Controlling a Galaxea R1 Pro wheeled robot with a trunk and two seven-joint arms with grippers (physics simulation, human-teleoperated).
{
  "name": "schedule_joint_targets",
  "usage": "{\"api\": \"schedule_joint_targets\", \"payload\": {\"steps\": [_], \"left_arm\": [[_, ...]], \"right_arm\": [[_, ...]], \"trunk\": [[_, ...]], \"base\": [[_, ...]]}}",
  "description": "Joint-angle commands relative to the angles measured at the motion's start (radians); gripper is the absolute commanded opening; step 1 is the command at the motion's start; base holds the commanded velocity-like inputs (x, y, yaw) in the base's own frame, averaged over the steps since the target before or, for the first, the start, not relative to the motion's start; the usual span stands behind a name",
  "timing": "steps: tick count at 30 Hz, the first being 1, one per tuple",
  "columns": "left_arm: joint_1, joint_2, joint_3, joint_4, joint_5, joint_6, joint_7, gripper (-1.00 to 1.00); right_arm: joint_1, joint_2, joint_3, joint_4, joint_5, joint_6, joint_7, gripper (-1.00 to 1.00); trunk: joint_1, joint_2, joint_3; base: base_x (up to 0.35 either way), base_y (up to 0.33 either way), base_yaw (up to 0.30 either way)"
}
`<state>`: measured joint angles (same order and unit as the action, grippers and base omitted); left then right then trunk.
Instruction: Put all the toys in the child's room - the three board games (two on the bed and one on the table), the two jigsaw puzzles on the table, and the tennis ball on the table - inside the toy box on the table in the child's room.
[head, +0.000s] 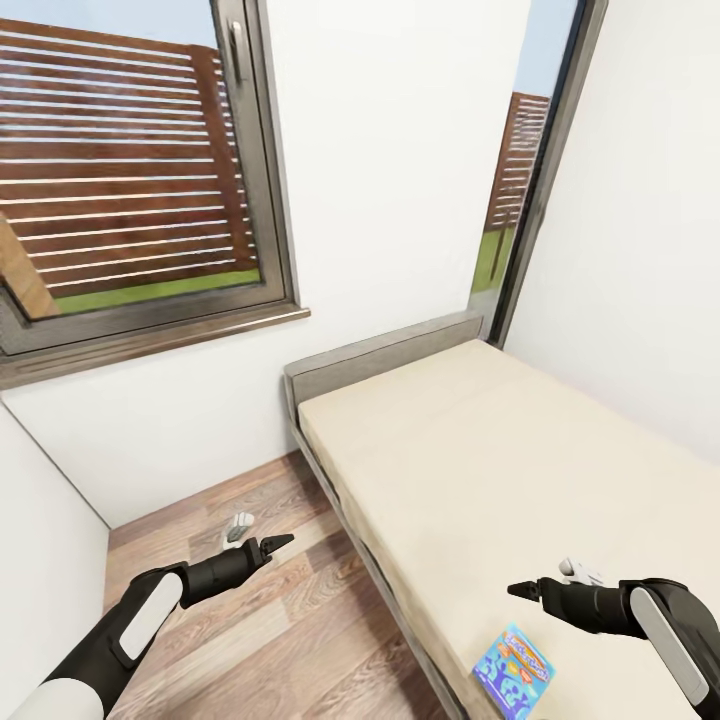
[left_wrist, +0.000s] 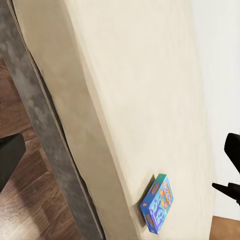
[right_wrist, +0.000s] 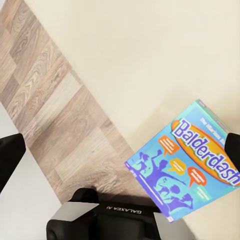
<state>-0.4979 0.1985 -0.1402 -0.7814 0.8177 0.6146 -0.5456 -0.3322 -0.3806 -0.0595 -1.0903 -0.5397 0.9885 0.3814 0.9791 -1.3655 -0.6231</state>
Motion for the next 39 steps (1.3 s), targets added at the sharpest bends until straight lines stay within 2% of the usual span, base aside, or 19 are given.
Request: {"api": "schedule_joint_targets", "payload": {"steps": [1, 39], "left_arm": [[-0.001, 0.001, -0.002, 0.0, 0.008, 0.005, 0.001, 1.0], [-0.001, 0.004, -0.005, -0.002, 0.005, 0.005, 0.003, 1.0]], "right_arm": [[-0.001, 0.0, -0.002, 0.0, 0.009, 0.004, 0.01, 1.0], [0.0, 0.0, -0.002, 0.0, 0.009, 0.002, 0.01, 1.0]], "trunk": [[0.0, -0.001, -0.001], [0.0, -0.001, -0.001]], "base": [[-0.017, 0.049, 0.0], [-0.003, 0.008, -0.028]]}}
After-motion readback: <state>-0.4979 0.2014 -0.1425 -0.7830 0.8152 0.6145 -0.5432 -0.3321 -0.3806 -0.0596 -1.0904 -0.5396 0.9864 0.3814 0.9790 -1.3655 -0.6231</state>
